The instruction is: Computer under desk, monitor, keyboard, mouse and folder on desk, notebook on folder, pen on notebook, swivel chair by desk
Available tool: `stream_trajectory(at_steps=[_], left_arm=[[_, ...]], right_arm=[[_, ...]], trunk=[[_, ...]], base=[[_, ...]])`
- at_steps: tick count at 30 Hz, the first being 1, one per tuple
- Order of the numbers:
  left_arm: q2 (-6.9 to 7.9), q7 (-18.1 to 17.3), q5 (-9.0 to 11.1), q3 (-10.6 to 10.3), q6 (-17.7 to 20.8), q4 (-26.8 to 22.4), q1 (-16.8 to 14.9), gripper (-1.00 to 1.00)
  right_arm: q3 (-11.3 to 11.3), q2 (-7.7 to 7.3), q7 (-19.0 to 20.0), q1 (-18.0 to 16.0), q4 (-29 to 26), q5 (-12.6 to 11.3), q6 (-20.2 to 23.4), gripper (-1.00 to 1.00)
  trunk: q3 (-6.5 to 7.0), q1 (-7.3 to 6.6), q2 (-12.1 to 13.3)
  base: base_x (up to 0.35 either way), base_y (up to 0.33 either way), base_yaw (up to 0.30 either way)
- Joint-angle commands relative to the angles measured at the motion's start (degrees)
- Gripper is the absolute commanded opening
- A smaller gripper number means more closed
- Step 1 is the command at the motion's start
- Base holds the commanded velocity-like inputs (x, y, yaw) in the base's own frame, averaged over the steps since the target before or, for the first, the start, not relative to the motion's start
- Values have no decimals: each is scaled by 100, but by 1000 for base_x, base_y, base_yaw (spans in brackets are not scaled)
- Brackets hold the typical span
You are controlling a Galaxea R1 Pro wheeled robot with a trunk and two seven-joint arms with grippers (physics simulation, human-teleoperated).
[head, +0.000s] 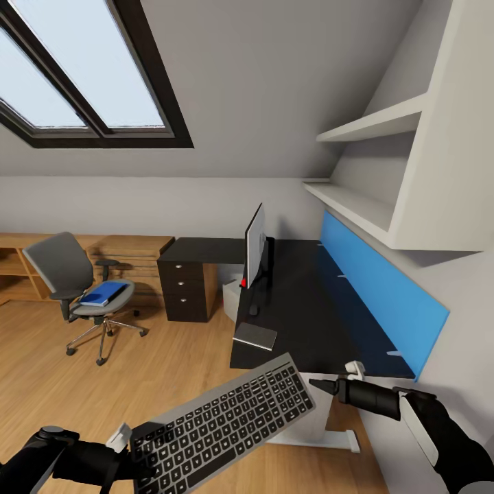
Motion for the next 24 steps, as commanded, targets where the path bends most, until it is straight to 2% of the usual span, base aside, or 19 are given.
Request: stream_trajectory(at_steps=[1,7,20,24], left_arm=[[-5,-13,17,-27,55,-1,-3,-100],[-86,-13,17,-21,60,-1,-3,-100],[-171,-13,18,-20,64,2,-3,-100],[-187,-13,18,-20,64,2,-3,-100]], right_arm=[[-3,0,4,-1,13,-29,38,100],[-3,5,-10,-1,121,-29,-45,100],[13,17,-24,-3,485,-20,-669,100],[14,17,-24,-2,522,-20,-732,100]], trunk=[[-3,2,-5],[-3,2,-5],[-3,2,-5],[-3,2,-5]], base=[[0,0,0],[0,0,0],[0,0,0],[0,0,0]])
